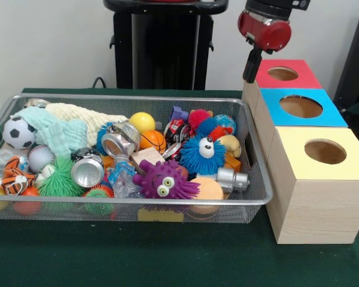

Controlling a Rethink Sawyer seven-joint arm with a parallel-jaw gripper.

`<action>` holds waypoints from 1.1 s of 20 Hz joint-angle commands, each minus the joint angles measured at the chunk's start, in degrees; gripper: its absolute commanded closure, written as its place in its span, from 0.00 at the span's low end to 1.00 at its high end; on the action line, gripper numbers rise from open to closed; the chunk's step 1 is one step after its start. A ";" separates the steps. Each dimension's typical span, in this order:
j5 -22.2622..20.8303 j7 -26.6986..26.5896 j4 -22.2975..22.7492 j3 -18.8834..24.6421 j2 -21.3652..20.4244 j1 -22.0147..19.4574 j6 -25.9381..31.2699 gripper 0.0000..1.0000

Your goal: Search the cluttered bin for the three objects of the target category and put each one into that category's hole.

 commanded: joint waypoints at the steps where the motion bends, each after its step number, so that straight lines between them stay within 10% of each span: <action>1: -0.59 6.35 8.32 15.18 -1.04 -11.73 -10.94 1.00; 9: -5.32 8.48 14.73 22.10 -3.69 -18.52 -15.82 1.00; 15: -10.02 16.33 15.97 31.46 2.26 -24.29 -27.66 1.00; 22: -7.43 20.00 14.05 32.81 5.97 -22.17 -31.63 1.00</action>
